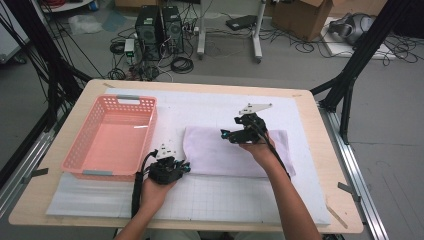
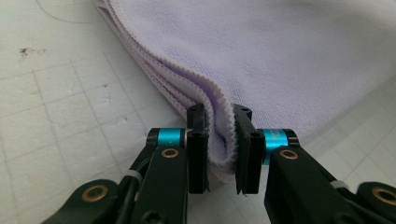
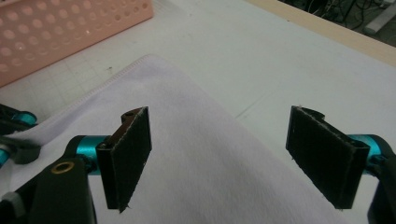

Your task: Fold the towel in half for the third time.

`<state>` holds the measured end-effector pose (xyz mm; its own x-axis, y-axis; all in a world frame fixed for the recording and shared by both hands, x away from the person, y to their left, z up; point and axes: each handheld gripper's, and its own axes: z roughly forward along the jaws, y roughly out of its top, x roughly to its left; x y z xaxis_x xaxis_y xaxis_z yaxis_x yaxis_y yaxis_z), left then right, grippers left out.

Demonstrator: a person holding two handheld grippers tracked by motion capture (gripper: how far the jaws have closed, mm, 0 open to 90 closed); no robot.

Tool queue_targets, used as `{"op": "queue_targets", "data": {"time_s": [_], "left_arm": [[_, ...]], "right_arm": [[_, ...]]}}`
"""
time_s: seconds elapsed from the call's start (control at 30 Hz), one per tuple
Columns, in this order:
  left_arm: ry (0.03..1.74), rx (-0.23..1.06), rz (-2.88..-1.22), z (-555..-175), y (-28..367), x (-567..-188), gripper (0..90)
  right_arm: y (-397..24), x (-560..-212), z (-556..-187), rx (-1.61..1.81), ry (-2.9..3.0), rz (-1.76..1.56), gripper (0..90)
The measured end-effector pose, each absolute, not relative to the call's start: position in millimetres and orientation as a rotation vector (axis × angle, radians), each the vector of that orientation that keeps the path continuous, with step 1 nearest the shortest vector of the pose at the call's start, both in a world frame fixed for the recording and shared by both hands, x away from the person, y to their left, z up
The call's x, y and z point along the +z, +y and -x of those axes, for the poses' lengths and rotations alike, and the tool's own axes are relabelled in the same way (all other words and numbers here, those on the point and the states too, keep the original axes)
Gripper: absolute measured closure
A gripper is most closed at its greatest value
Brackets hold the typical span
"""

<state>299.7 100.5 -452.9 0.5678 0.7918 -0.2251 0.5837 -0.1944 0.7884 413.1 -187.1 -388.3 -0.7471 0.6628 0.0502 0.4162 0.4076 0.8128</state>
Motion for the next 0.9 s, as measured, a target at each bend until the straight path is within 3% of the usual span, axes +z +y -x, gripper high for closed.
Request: {"op": "queue_targets", "data": {"time_s": [0.63,0.9], "left_arm": [[1.139,0.235,-1.852,-301,106,-454,79.6],[1.146,0.224,-1.841,-299,109,-454,79.9]], "right_arm": [[-91,-417,-463,1.077,2.638,-0.829,37.0],[-66,-427,-472,0.989,2.713,-0.788,48.4]]}}
